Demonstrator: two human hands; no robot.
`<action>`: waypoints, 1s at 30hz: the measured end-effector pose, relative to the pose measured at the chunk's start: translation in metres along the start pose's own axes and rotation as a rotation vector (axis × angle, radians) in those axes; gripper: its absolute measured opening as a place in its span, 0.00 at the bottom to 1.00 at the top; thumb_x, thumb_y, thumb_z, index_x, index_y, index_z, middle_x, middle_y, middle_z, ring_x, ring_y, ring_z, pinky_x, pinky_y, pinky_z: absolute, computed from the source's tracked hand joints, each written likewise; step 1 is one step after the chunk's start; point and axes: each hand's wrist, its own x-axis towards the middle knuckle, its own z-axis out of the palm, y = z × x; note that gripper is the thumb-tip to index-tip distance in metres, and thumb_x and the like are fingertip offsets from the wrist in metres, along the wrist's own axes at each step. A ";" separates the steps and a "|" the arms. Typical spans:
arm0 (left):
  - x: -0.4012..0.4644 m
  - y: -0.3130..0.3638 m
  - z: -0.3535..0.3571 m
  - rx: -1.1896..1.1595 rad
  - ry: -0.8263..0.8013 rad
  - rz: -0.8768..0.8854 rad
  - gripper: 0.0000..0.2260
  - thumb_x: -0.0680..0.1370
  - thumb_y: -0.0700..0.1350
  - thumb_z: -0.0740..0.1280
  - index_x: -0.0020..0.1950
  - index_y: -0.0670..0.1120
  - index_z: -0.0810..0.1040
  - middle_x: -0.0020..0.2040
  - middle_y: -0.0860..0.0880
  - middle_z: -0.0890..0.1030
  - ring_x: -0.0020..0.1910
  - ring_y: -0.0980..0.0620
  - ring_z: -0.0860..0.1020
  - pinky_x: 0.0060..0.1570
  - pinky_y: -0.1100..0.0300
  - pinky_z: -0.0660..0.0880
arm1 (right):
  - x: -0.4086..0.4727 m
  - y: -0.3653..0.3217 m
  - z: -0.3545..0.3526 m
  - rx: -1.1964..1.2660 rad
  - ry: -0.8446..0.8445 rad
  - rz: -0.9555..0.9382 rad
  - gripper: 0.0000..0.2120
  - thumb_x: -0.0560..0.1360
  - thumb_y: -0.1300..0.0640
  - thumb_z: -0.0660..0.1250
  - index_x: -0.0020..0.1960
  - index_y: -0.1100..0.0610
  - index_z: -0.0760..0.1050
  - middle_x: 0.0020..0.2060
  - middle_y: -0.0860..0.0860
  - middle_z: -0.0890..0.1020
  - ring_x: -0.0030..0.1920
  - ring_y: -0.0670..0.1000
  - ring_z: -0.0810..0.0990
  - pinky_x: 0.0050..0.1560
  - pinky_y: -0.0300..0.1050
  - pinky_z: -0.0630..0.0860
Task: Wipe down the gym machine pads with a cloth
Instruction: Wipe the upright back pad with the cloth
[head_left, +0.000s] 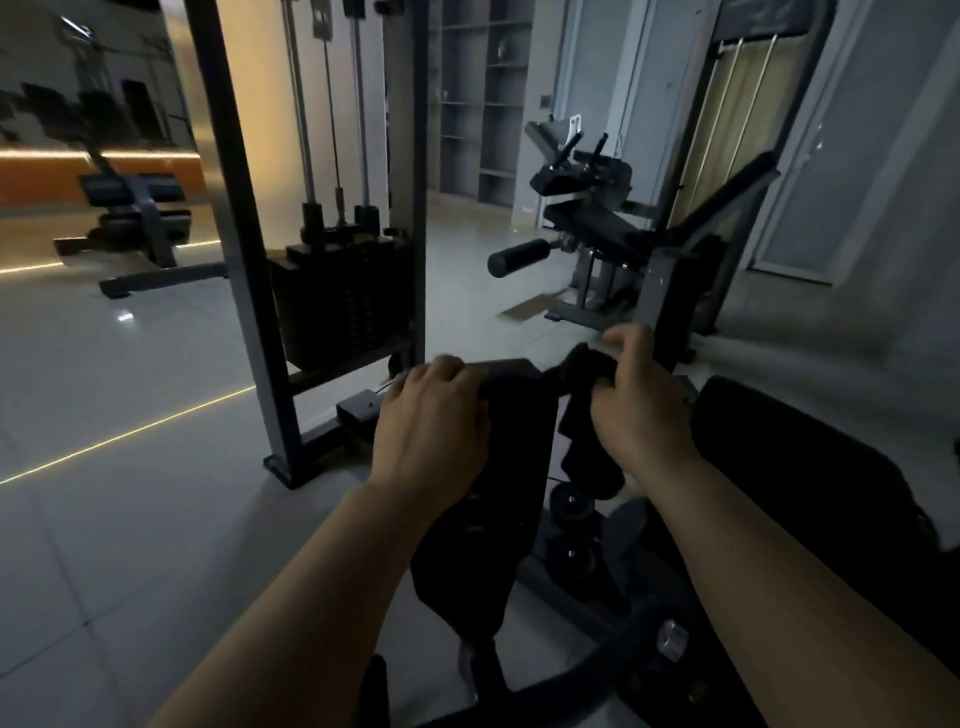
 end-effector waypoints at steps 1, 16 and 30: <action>0.000 -0.002 0.009 -0.001 0.049 0.005 0.15 0.78 0.46 0.62 0.65 0.48 0.75 0.60 0.47 0.76 0.58 0.43 0.74 0.58 0.50 0.69 | -0.002 0.001 0.012 0.032 0.057 -0.024 0.14 0.79 0.64 0.58 0.63 0.58 0.62 0.46 0.57 0.78 0.44 0.60 0.76 0.37 0.51 0.70; -0.008 -0.029 0.050 0.029 0.334 0.196 0.21 0.80 0.48 0.53 0.69 0.42 0.71 0.63 0.44 0.75 0.64 0.46 0.69 0.64 0.53 0.65 | -0.014 0.058 0.121 -0.036 0.412 -0.645 0.25 0.81 0.47 0.52 0.76 0.51 0.55 0.76 0.54 0.54 0.76 0.56 0.51 0.70 0.64 0.55; -0.016 -0.032 0.079 0.318 0.442 0.222 0.26 0.81 0.52 0.56 0.76 0.42 0.59 0.75 0.43 0.63 0.76 0.45 0.54 0.73 0.39 0.46 | -0.082 0.119 0.253 0.064 0.453 -0.417 0.25 0.82 0.48 0.48 0.76 0.55 0.48 0.77 0.56 0.49 0.77 0.56 0.45 0.74 0.59 0.46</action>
